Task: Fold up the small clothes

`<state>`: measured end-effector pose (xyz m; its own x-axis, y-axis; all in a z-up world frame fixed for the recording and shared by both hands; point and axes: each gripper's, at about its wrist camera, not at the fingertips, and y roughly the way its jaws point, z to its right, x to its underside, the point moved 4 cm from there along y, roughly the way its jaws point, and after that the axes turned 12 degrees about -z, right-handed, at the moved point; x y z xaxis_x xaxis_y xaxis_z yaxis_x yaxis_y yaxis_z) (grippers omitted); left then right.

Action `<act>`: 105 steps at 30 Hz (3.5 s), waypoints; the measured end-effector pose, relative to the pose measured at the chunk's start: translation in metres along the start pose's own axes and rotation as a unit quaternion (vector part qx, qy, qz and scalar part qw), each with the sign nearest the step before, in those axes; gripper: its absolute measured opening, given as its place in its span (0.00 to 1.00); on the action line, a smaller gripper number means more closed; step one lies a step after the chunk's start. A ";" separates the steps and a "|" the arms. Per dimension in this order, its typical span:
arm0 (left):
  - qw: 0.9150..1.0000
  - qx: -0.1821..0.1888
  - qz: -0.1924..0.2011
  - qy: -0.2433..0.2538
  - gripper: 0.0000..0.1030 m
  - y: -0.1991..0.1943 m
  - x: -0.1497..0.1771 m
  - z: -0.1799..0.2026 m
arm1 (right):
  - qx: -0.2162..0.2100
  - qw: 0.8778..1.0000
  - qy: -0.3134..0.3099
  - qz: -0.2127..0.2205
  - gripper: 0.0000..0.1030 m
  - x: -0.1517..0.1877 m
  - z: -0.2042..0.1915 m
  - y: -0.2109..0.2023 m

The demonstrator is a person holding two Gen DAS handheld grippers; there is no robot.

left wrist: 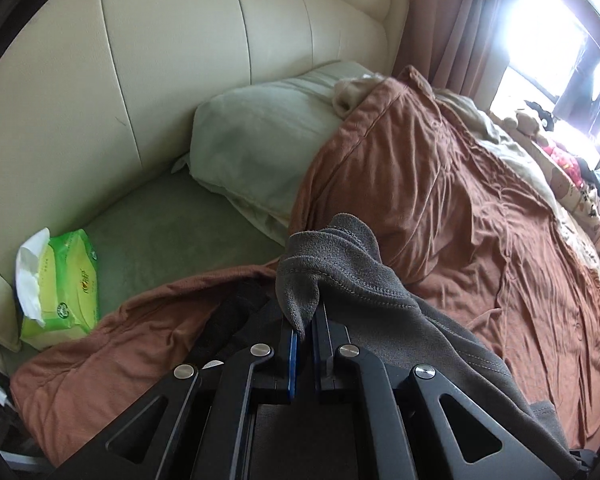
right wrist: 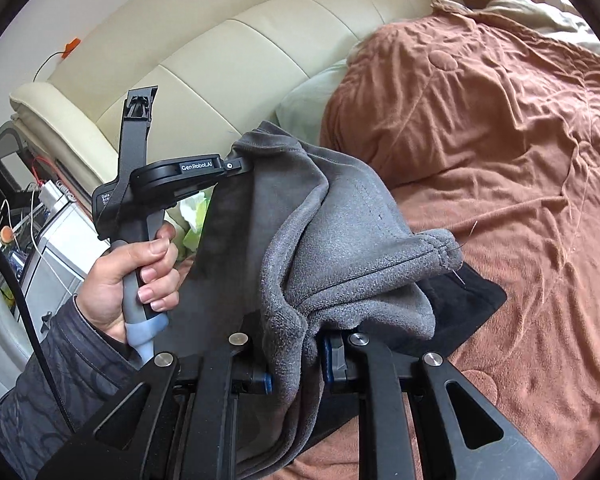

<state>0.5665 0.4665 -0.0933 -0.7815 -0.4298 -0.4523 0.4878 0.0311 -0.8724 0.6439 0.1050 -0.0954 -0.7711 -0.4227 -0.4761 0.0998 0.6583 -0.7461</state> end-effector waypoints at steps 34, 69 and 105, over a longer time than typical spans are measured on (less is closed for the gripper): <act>0.998 -0.060 -0.007 0.011 0.56 -0.058 0.060 -0.013 | 0.022 0.997 0.043 0.059 0.30 -0.028 0.073 -0.051; 0.997 -0.067 -0.004 -0.032 0.56 -0.091 0.233 -0.046 | 0.103 0.986 -0.126 -0.040 0.27 0.039 -0.013 -0.009; 0.998 0.026 -0.025 -0.046 0.55 -0.090 0.321 0.007 | 0.079 0.970 -0.190 -0.130 0.32 0.134 -0.070 0.023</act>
<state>0.2744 0.3195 -0.1589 -0.7676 -0.5104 -0.3877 0.4708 -0.0385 -0.8814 0.4987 0.1065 -0.1437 -0.4989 -0.7799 -0.3778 0.0514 0.4086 -0.9113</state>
